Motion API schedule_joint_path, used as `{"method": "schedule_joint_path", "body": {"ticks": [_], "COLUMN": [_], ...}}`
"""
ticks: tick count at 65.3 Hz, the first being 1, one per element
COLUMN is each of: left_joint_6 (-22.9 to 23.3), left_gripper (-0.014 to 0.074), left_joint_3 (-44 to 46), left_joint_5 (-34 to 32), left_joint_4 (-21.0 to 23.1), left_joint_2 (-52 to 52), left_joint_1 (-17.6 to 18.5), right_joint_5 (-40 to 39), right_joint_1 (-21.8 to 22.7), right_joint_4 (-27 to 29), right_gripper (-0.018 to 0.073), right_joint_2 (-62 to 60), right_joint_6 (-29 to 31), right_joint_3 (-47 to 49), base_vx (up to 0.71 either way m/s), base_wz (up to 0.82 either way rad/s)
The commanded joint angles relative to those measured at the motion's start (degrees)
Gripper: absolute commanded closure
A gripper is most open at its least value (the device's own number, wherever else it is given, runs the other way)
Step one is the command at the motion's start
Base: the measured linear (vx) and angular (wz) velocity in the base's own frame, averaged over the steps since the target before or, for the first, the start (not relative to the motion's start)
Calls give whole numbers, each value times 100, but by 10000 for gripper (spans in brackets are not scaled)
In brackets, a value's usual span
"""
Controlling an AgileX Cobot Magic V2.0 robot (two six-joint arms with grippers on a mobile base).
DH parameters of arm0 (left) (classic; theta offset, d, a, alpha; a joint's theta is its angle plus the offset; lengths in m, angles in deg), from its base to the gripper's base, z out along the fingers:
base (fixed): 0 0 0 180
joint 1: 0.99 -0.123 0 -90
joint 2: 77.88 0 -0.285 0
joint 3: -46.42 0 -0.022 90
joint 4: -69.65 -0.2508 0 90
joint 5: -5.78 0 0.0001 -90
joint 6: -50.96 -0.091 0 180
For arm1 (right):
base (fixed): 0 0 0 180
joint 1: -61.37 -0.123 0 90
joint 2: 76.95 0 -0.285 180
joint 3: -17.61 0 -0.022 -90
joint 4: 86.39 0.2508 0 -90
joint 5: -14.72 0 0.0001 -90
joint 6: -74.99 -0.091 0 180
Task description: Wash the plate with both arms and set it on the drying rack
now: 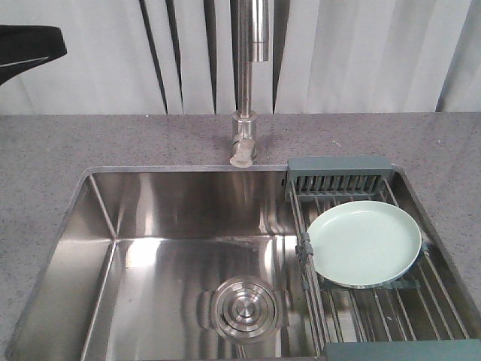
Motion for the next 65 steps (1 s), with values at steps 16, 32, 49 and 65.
{"method": "schedule_joint_path", "body": {"ticks": [16, 32, 49, 65], "left_joint_6": [49, 49, 49, 49], "left_gripper": [556, 527, 519, 512], "left_joint_3": [1277, 1785, 2180, 2571], "left_joint_5": [65, 341, 556, 507], "left_joint_4": [388, 364, 376, 332], "left_joint_2": [-1654, -2760, -3759, -4328], "left_joint_1": [913, 1600, 2066, 2390], "right_joint_5": [-43, -24, -24, -20], "right_joint_1": [43, 43, 43, 43], "right_joint_4": [45, 40, -3, -31], "right_gripper": [569, 569, 569, 569], "right_joint_2": [-130, -130, -130, -130], "right_joint_6": [21, 21, 21, 26], "right_joint_3": [144, 144, 144, 144], "base_vx": [0, 0, 0, 0], "base_wz": [0, 0, 0, 0]}}
